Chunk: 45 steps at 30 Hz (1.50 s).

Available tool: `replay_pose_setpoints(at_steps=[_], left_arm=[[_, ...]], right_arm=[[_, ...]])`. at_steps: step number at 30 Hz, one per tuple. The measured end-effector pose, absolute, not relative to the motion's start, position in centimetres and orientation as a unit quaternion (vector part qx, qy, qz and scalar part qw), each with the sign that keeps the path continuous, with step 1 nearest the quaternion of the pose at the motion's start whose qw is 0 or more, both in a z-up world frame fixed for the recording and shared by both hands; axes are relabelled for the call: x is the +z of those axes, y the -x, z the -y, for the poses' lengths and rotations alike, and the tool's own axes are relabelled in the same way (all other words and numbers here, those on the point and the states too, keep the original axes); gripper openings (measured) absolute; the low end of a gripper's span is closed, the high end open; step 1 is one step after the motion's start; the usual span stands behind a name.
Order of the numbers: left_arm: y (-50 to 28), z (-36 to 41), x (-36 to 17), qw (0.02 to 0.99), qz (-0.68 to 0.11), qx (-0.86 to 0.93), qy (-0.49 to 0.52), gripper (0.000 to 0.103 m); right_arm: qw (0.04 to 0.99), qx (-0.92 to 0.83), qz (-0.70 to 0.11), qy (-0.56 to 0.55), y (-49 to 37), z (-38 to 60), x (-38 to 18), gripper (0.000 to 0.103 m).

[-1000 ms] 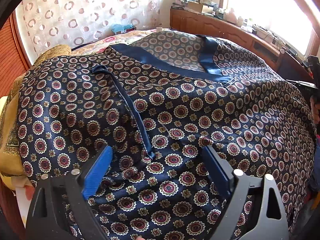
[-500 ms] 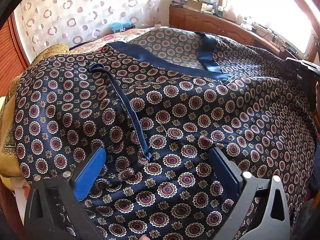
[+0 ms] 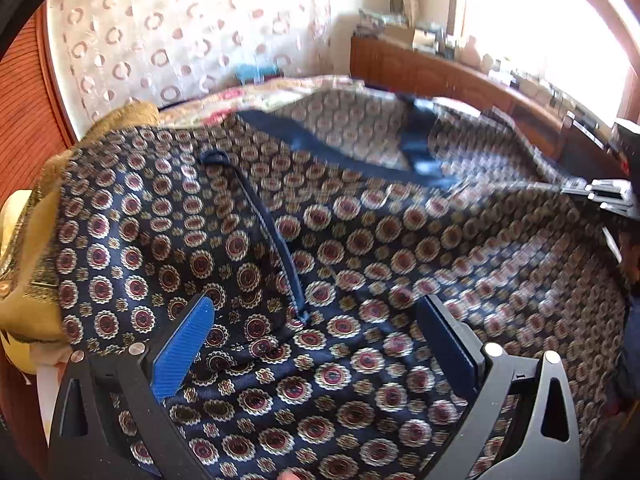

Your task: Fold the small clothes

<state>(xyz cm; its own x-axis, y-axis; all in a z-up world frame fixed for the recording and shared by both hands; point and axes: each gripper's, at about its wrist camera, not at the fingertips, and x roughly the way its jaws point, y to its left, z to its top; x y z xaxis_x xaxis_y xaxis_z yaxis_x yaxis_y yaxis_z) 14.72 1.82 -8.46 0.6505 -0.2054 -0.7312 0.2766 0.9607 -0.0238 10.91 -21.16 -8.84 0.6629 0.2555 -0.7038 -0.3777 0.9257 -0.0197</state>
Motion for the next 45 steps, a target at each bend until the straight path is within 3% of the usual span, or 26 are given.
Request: replay_pose_setpoints(at_steps=[5,10,20,35,38,40,42,45], left_arm=[[-12.7,-1.2,-6.3,0.928,-0.349,-0.127,-0.020,0.102],[-10.7,-0.6,-4.7,0.938,-0.319,-0.132,0.001,0.102],[-8.7,1.4,-3.6,0.947,-0.292,-0.133,0.006,0.102],[-8.3,2.6,-4.5,0.944,-0.301,-0.138,0.000,0.102],[-8.3,2.7,-4.6,0.944,-0.301,-0.138,-0.001,0.102],[-8.2,2.7,-4.7,0.944,-0.301,-0.139,0.001,0.102],[-8.2,2.6,-4.7,0.943,-0.302,-0.138,0.001,0.102],[-8.2,2.2,-4.8,0.944,-0.301,-0.133,0.004,0.102]], right_arm=[[0.917,0.160,-0.359,0.076,-8.4,21.9,-7.1,0.015],[0.931,0.154,-0.324,0.067,-6.0,23.1,-5.0,0.036],[0.937,0.069,-0.339,0.041,-7.3,28.2,-5.9,0.039],[0.915,0.067,-0.397,-0.020,-10.4,30.4,-8.2,0.039],[0.917,0.075,-0.393,-0.005,-10.7,30.1,-8.5,0.027],[0.920,0.061,-0.386,0.026,-11.0,29.3,-8.5,0.012],[0.924,0.039,-0.375,0.062,-11.0,28.5,-8.4,0.005],[0.929,0.036,-0.360,0.084,-11.0,27.6,-7.8,0.003]])
